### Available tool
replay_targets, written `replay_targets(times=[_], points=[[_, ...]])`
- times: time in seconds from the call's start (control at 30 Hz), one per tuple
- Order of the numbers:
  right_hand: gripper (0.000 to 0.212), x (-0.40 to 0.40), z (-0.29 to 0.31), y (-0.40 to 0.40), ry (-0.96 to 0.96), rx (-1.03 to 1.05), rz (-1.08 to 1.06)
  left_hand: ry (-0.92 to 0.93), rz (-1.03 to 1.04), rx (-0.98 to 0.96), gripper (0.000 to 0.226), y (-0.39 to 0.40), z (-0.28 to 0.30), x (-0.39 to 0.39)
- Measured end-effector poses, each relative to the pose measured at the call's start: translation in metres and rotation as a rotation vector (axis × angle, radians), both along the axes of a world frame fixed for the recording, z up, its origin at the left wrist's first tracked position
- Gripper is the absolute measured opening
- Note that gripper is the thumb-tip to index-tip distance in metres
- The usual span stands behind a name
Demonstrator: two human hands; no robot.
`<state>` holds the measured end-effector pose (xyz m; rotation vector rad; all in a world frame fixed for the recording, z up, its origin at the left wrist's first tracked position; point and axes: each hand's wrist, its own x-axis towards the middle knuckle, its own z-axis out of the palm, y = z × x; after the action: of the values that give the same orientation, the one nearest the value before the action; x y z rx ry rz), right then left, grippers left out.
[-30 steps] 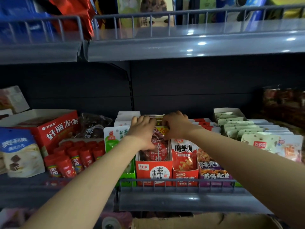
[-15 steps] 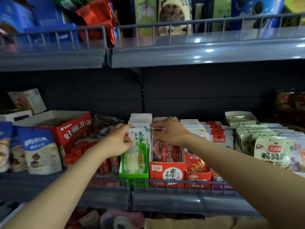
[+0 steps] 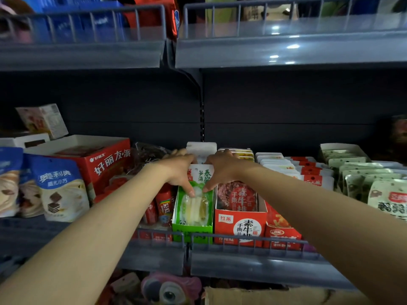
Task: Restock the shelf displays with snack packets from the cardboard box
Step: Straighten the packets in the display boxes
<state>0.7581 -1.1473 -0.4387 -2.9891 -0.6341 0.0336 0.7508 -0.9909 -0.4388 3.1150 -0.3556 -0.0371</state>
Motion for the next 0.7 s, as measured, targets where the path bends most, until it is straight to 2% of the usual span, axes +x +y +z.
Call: replay_targets(times=[0.1, 0.2, 0.3, 0.4, 0.5, 0.6, 0.7], points=[[0.074, 0.003, 0.001, 0.004, 0.023, -0.044, -0.014, 0.005, 0.001, -0.008, 0.093, 0.0, -0.001, 0.001], [0.063, 0.004, 0.0, 0.007, 0.062, 0.009, -0.007, -0.026, 0.004, 0.005, 0.077, -0.001, -0.001, 0.001], [0.055, 0.006, -0.002, 0.01, 0.051, 0.042, -0.018, -0.033, -0.009, -0.009, 0.072, 0.0, -0.003, 0.004], [0.043, 0.006, -0.009, 0.012, -0.025, 0.068, -0.046, -0.078, 0.004, -0.003, 0.056, -0.001, -0.008, 0.006], [0.033, 0.003, -0.013, 0.011, -0.191, 0.012, -0.052, -0.166, 0.019, -0.086, 0.039, -0.002, -0.011, 0.006], [0.033, 0.001, -0.012, 0.007, -0.252, 0.063, -0.041, -0.219, 0.06, -0.317, 0.044, 0.004, -0.013, 0.001], [0.05, -0.004, -0.009, 0.004, -0.235, 0.167, -0.05, -0.089, 0.084, -0.541, 0.077, 0.008, -0.02, -0.012]])
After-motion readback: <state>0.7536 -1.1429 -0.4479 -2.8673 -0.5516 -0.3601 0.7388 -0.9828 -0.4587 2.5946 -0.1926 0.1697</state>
